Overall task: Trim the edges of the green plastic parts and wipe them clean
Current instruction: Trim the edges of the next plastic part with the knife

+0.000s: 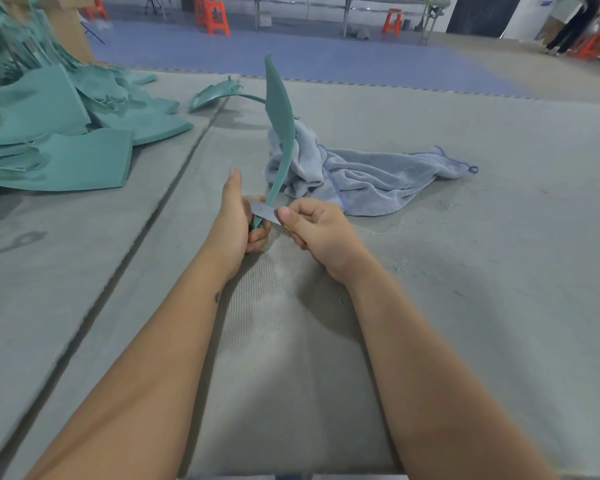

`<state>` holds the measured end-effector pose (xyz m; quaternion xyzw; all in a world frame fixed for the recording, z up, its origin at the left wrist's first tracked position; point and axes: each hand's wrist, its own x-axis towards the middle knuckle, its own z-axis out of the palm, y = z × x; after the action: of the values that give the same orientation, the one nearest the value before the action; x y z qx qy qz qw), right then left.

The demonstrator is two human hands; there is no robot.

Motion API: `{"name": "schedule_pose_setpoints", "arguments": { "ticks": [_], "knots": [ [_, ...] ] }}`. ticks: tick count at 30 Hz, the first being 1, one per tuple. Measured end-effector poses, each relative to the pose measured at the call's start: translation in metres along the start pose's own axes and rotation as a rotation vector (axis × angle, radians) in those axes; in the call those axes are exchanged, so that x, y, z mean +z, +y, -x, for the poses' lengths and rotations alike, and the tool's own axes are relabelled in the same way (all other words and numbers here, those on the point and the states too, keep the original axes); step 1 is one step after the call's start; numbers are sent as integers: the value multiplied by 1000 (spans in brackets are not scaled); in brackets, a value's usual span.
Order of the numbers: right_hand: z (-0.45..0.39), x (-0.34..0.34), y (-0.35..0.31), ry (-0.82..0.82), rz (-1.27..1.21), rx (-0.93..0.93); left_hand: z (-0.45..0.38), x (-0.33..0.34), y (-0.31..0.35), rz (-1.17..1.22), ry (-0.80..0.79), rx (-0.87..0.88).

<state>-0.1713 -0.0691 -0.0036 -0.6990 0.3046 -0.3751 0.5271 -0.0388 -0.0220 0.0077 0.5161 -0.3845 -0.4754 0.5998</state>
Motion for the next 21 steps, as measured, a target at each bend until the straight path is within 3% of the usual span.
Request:
{"name": "schedule_pose_setpoints", "arguments": {
  "ticks": [6,11,13,17,21],
  "knots": [
    [-2,-4,-2,199,-208,51,1,-2,-3,-127,-28,2],
    [2,-2,0,12,-117,8,2,-1,-2,-103,-28,0],
    [0,-2,-1,49,-101,19,2,-1,-2,-118,-31,9],
    [-5,-12,-2,281,-462,117,3,-1,-3,-200,-41,39],
    [-6,-19,-3,367,-761,181,4,0,-5,-289,58,109]
  ]
}}
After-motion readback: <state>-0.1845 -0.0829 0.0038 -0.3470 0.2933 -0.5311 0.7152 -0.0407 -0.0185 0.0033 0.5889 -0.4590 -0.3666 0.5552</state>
